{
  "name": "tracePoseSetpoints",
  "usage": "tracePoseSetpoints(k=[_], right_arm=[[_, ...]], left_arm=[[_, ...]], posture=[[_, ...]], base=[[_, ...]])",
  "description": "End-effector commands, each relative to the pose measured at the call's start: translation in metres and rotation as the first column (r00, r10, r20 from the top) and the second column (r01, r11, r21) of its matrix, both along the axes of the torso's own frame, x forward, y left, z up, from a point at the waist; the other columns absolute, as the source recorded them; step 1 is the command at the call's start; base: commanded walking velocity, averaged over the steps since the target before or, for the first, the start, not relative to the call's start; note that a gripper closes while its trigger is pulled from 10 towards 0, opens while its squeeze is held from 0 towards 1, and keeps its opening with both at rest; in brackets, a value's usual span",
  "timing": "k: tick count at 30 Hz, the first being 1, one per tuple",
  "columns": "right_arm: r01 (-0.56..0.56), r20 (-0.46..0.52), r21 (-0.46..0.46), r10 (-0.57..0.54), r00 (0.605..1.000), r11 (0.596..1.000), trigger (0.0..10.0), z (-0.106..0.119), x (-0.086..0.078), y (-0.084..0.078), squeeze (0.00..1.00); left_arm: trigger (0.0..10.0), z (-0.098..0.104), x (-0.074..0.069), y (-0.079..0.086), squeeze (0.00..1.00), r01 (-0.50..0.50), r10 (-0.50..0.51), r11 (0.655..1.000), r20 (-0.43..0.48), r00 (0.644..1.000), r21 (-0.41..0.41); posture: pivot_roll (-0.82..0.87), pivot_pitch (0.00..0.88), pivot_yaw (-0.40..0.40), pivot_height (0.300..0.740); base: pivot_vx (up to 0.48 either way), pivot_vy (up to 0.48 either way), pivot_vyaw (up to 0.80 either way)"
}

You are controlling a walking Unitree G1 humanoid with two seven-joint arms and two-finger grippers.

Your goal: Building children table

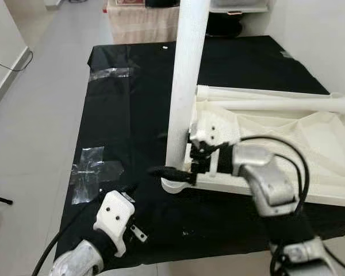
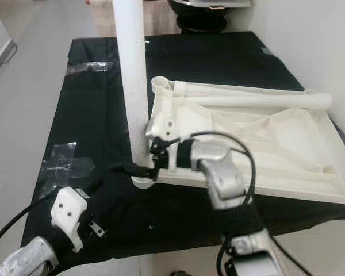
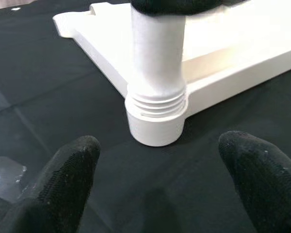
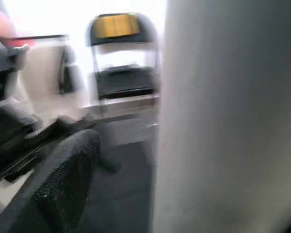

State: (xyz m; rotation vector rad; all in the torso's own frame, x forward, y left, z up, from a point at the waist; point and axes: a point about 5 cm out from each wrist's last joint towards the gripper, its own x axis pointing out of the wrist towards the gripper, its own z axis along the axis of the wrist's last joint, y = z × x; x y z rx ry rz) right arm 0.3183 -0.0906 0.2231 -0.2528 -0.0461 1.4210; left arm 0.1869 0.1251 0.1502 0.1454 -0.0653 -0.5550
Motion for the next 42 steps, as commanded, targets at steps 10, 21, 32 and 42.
tracePoseSetpoints(k=[10, 21, 32, 42], right_arm=[[-0.156, -0.084, 0.072, 0.162, 0.983, 0.985, 0.0, 0.026, 0.032, 0.007, 0.0], [-0.168, -0.027, 0.09, 0.171, 0.985, 0.982, 0.0, 0.024, 0.027, -0.004, 0.0], [0.822, -0.001, -0.003, -0.822, 0.57, 0.57, 0.0, -0.059, -0.058, 0.022, 0.0], [0.547, -0.119, 0.149, -0.534, 0.837, 0.824, 10.0, -0.034, -0.034, 0.039, 1.0]], left_arm=[[10.0, 0.003, -0.017, -0.002, 0.0, 0.023, -0.022, 1.0, -0.034, 0.999, 0.013], [10.0, 0.003, -0.018, -0.002, 0.0, 0.029, -0.028, 1.0, -0.045, 0.999, 0.009], [10.0, 0.0, -0.002, 0.003, 0.0, 0.025, -0.025, 1.0, -0.029, 0.999, 0.002], [10.0, -0.003, 0.008, 0.003, 0.0, 0.003, -0.002, 1.0, -0.011, 1.0, 0.008]], posture=[[0.15, 0.265, -0.031, 0.74], [0.1, 0.259, -0.038, 0.74], [0.01, 0.19, -0.014, 0.74], [0.04, 0.139, -0.034, 0.74]], base=[[0.0, 0.0, 0.0], [0.0, 0.0, 0.0], [0.0, 0.0, 0.0], [0.0, 0.0, 0.0]])
